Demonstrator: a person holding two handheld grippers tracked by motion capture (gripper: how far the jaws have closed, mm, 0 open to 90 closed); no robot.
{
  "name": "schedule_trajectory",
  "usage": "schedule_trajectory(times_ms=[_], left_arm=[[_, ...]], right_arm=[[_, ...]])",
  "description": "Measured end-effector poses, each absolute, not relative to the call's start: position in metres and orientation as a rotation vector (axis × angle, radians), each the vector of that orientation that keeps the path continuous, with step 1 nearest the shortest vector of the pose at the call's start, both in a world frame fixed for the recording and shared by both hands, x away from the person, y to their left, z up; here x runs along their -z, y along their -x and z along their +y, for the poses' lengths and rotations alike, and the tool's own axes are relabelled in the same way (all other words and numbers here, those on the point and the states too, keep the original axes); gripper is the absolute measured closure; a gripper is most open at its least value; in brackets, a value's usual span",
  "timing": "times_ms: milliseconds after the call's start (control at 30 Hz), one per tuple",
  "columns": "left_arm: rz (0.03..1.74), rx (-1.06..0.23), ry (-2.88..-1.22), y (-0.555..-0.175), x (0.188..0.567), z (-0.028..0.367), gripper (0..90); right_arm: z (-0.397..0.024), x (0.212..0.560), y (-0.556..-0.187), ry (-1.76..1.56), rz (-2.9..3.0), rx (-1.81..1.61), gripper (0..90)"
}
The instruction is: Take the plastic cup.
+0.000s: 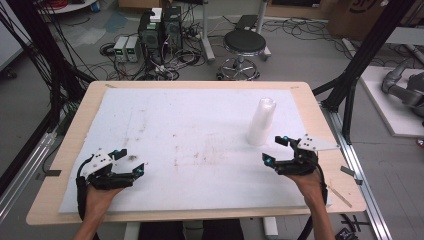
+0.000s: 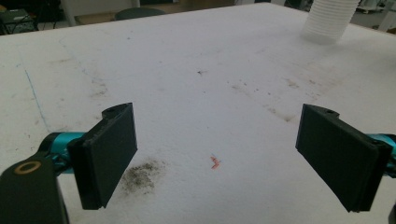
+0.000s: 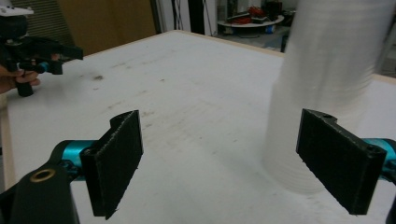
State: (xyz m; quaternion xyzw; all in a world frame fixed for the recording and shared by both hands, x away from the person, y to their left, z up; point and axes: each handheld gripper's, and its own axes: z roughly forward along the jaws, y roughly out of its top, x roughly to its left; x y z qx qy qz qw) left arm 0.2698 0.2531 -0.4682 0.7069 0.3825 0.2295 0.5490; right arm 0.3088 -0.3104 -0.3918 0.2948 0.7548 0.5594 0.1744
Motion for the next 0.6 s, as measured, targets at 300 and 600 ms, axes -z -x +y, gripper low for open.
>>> schedule_trajectory(times_ms=[300,600], left_arm=[[0.898,-0.540,-1.687,-0.271,0.468,0.252,12.5],[0.898,-0.529,-1.692,-0.271,0.468,0.252,12.4]], right_arm=[[-0.327,0.362,-0.328,-0.867,2.172,-1.492,14.3],[-0.332,0.326,-0.364,-0.842,2.237,-1.416,13.7]])
